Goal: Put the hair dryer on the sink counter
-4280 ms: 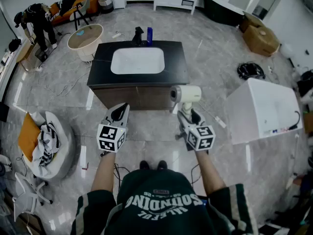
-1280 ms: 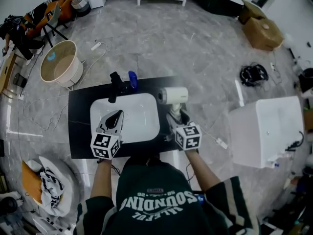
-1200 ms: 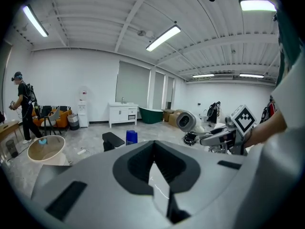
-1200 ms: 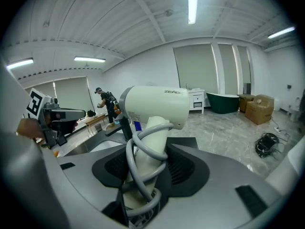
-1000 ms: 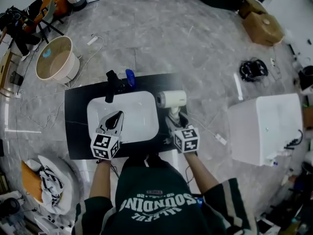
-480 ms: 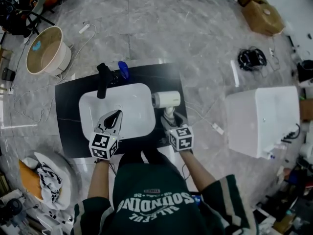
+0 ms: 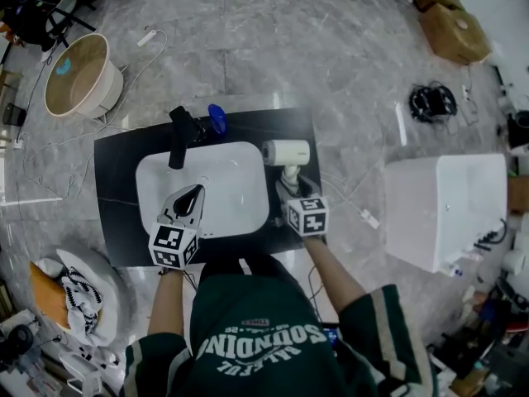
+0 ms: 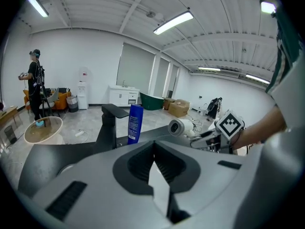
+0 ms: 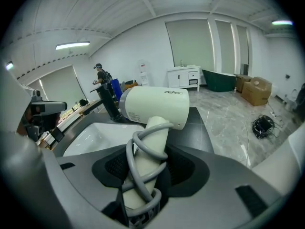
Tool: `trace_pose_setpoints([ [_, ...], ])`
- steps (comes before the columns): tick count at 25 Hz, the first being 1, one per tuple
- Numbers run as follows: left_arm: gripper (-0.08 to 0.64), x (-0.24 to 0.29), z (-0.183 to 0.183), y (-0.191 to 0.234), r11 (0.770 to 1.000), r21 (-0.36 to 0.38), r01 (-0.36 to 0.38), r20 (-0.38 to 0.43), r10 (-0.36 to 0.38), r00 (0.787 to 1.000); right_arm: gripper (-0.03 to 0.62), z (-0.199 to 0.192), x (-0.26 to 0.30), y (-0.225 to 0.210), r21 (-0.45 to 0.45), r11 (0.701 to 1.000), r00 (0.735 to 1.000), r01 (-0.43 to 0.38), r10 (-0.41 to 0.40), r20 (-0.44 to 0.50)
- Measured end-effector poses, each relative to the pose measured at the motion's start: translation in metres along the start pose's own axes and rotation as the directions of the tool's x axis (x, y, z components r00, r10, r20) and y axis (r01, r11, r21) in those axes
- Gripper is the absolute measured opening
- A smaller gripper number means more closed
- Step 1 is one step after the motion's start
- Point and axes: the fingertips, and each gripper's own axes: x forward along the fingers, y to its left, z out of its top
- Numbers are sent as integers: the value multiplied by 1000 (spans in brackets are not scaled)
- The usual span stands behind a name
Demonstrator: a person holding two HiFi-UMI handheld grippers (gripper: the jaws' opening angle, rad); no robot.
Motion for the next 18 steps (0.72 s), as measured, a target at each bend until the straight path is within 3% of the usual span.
trace_pose_setpoints([
  [18,2,-9,-18,29,998,-44,-40,-30,38,999,209,62,66,-22,-58,998,999,32,-34,-33],
])
